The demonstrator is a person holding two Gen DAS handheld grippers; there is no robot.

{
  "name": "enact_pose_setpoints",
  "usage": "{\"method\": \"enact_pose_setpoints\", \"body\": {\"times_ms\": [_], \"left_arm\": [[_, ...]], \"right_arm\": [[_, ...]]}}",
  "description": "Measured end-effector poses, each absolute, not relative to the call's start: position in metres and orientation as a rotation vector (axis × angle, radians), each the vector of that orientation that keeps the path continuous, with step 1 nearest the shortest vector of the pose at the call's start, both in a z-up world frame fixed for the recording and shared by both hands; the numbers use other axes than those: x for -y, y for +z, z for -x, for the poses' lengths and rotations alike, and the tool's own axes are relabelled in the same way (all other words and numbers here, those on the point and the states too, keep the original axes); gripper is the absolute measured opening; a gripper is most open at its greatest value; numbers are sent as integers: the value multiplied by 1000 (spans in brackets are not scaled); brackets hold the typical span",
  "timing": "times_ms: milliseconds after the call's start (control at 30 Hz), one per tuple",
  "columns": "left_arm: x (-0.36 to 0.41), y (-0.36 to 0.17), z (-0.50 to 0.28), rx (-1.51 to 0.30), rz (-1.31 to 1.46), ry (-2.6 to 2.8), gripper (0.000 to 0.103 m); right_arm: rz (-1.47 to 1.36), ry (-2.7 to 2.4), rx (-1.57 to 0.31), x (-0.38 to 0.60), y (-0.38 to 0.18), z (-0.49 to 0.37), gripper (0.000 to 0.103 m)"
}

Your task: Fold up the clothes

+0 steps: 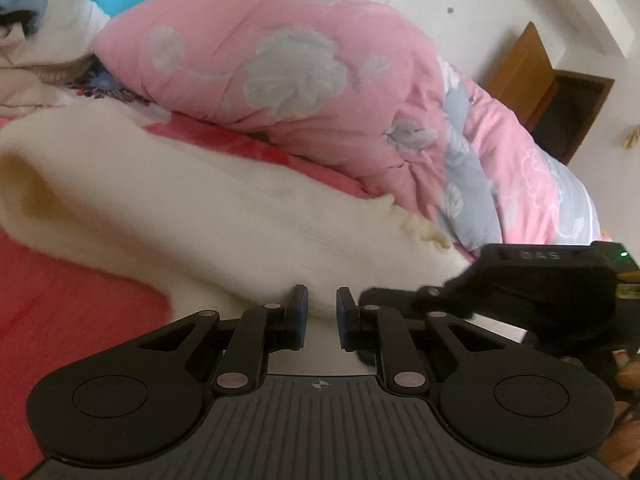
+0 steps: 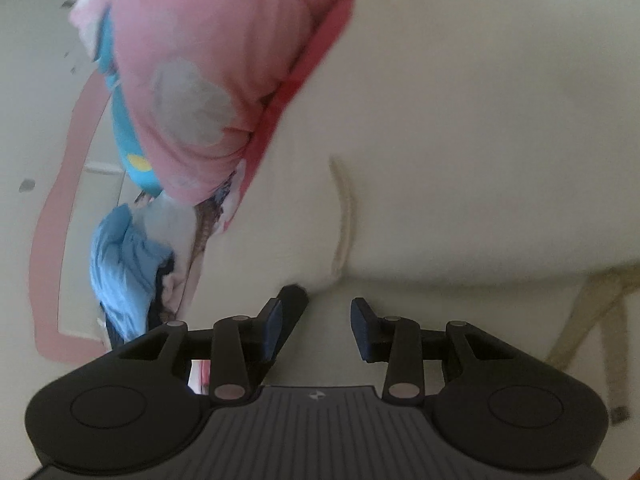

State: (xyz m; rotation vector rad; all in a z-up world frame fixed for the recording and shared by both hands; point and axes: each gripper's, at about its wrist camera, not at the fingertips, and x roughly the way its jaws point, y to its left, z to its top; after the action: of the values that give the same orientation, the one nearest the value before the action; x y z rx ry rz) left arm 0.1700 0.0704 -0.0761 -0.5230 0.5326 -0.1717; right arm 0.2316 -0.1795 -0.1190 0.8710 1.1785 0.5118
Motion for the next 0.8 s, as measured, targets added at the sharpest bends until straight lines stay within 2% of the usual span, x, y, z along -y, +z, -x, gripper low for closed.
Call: {"method": "enact_pose_setpoints", "body": {"times_ms": [67, 167, 267, 333, 700, 800], "left_arm": [[-70, -76, -171, -535, 525, -171, 15], [-70, -76, -170, -532, 524, -164, 15], [-71, -73, -165, -496, 532, -163, 15], [-70, -70, -163, -469, 523, -173, 16], [-63, -54, -148, -320, 467, -230, 19], [-57, -56, -151, -348, 428, -245, 20]], "right_arm": [[-901, 495, -1163, 177, -122, -235, 39], [-949, 479, -1146, 175, -128, -239, 32], [-968, 479, -1121, 171, -131, -238, 13], [-951, 481, -1106, 169, -129, -237, 8], [-698, 526, -868, 160, -57, -227, 7], [-624, 505, -809, 165, -40, -231, 7]]}}
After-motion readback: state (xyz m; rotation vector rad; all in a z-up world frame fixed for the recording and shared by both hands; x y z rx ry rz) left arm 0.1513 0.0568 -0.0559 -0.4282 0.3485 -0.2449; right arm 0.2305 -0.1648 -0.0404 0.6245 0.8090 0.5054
